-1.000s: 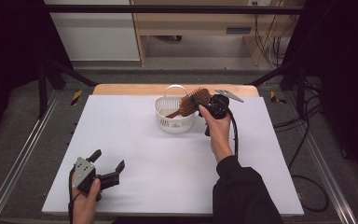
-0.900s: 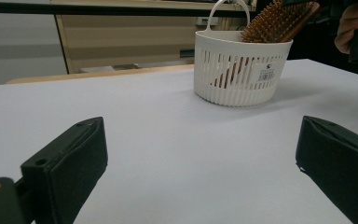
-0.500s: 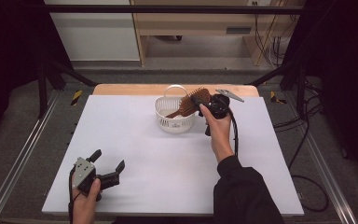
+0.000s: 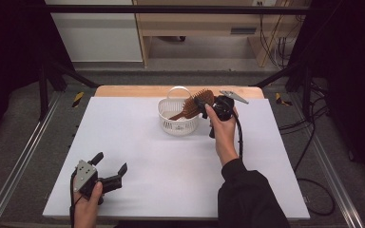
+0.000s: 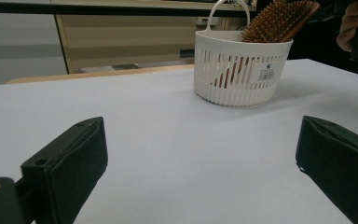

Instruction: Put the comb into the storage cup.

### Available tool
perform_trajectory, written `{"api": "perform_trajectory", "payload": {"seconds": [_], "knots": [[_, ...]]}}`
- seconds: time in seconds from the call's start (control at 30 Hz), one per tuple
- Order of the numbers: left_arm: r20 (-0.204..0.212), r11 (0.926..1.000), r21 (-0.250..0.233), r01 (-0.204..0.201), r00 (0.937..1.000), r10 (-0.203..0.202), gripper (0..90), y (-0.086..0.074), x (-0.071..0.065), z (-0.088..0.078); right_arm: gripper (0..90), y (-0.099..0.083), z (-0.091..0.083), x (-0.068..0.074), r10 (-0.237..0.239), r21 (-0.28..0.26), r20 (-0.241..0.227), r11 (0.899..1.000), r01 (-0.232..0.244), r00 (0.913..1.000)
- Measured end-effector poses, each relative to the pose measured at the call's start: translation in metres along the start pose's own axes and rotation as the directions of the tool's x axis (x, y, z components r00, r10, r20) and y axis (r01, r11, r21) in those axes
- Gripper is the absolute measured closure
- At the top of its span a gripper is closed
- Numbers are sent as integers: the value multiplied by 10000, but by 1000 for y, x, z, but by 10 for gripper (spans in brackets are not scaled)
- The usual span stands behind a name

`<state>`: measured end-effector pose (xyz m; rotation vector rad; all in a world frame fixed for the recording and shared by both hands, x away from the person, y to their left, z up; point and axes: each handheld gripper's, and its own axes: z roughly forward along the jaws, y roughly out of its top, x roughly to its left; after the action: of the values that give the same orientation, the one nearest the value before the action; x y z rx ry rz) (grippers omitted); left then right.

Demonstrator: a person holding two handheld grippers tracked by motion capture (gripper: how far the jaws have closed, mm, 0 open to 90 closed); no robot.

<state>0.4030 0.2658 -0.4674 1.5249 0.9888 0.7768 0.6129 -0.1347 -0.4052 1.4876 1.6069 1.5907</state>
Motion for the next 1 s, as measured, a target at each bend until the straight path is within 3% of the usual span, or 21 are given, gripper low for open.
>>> {"api": "perform_trajectory", "payload": {"seconds": [0.03,0.17,1.0], "knots": [[-3,10000,6,5,10000,-5,21,0,0,0,74,0,-1,1,-106,-13,239,9999,107,9997],[12,10000,3,13,10000,-13,21,0,0,0,68,1,-2,1,-158,-46,295,9999,160,9994],[64,10000,33,-23,10000,23,21,0,0,0,91,5,-8,3,-280,-262,268,9992,287,9992]]}}
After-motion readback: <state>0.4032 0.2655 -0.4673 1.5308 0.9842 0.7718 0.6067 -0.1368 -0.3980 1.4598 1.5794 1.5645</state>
